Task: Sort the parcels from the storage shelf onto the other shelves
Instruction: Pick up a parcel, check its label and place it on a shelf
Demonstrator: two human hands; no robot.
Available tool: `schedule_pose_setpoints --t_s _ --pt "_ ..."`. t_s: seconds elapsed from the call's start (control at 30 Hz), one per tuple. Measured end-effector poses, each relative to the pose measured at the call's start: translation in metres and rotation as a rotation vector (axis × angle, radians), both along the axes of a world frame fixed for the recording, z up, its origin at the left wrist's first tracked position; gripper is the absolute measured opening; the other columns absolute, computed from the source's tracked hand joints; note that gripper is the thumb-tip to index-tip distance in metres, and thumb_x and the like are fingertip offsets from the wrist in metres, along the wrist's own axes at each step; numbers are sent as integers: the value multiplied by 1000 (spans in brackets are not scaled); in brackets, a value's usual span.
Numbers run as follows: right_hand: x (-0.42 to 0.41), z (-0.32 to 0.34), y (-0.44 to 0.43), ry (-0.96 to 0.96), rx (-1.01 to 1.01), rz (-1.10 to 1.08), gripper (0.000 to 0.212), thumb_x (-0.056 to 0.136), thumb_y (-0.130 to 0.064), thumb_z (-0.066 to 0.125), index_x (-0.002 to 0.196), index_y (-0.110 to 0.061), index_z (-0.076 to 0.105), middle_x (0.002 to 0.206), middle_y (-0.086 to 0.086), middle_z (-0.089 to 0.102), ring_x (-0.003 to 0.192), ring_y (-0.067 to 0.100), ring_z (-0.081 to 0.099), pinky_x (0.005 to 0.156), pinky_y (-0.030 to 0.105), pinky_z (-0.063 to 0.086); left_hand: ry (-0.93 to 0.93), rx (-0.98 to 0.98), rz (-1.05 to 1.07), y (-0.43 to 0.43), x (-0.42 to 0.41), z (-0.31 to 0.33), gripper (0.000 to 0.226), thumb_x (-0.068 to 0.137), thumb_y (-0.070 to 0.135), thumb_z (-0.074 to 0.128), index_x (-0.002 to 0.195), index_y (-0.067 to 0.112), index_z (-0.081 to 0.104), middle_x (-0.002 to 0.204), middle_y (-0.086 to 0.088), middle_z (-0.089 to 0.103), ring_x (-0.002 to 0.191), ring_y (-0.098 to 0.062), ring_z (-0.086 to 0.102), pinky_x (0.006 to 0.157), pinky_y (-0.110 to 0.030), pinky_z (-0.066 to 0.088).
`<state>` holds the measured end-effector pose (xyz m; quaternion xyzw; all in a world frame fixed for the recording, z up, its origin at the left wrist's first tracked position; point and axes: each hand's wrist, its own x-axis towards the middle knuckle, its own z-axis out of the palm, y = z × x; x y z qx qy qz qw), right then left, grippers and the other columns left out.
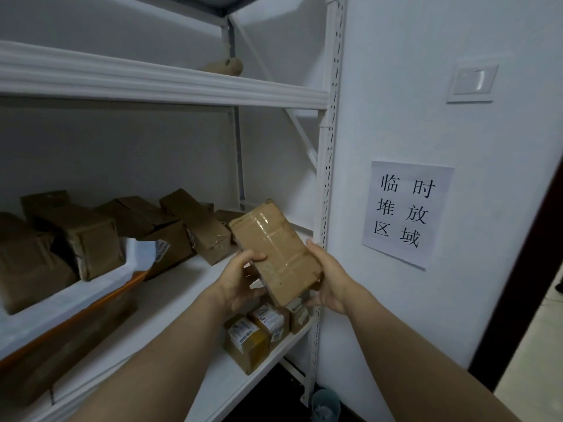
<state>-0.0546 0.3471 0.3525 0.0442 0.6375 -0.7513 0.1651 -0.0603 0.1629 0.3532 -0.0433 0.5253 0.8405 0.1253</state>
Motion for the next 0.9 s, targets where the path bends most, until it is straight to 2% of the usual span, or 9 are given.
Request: schedule_pose_setpoints --t_s 0.07,0.17,0.3,0.4,0.47,0.57,0.67,0.83,0.9 --pt "-2 2 3 38 19 -13 32 87 -40 62 115 -24 60 110 6 61 113 30 54 105 58 38 -13 36 13 4 -4 -1 69 68 20 61 134 8 46 117 -15 58 108 -32 56 84 -45 51" --pt "-8 2 8 125 27 -75 59 81 -7 72 133 -22 49 110 4 62 102 23 61 91 43 52 -45 2 73 10 -9 2 47 84 14 51 130 9 46 122 -18 53 114 -35 51 84 -47 49" --pt "-16 -5 13 152 95 -131 82 72 -3 80 141 -18 36 105 -2 60 106 22 60 101 42 45 -60 -151 127 18 -14 4 24 95 8 45 117 5 54 96 -10 57 93 -23 55 71 -38 47" --pt "-21 -10 16 161 142 -153 82 70 -4 82 138 -12 38 101 -5 58 112 23 56 104 42 43 -59 -168 84 27 -12 7 9 90 13 49 96 12 56 92 -8 55 89 -21 52 70 -35 44" --pt "-22 -11 16 159 145 -150 73 70 -2 82 131 -12 43 100 -4 60 110 23 58 103 42 45 -42 -188 42 30 -10 9 16 87 22 58 102 15 57 101 -7 58 95 -21 53 75 -35 46" --pt "-24 -9 15 167 130 -140 61 71 3 79 121 -11 48 106 3 64 108 25 62 96 38 51 -9 -297 21 31 -15 8 52 75 35 76 118 14 53 114 -6 62 102 -20 57 84 -38 48" --pt "-26 -7 13 170 127 -159 51 77 5 72 115 -17 48 109 4 63 108 24 61 88 33 51 -36 -345 98 29 -17 6 63 71 31 81 120 10 47 110 -11 62 97 -24 59 83 -40 51" --pt "-31 -4 12 109 73 -232 21 91 -21 62 111 -18 57 111 5 61 102 20 57 95 39 49 -22 -339 128 18 -18 13 67 72 30 79 125 5 46 109 -12 63 98 -26 60 76 -41 53" --pt "-30 -2 8 63 71 -199 23 91 -36 61 109 -22 54 103 2 61 101 21 56 100 47 46 -21 -312 102 15 -16 20 67 73 33 78 127 6 49 109 -12 64 102 -27 60 76 -40 53"
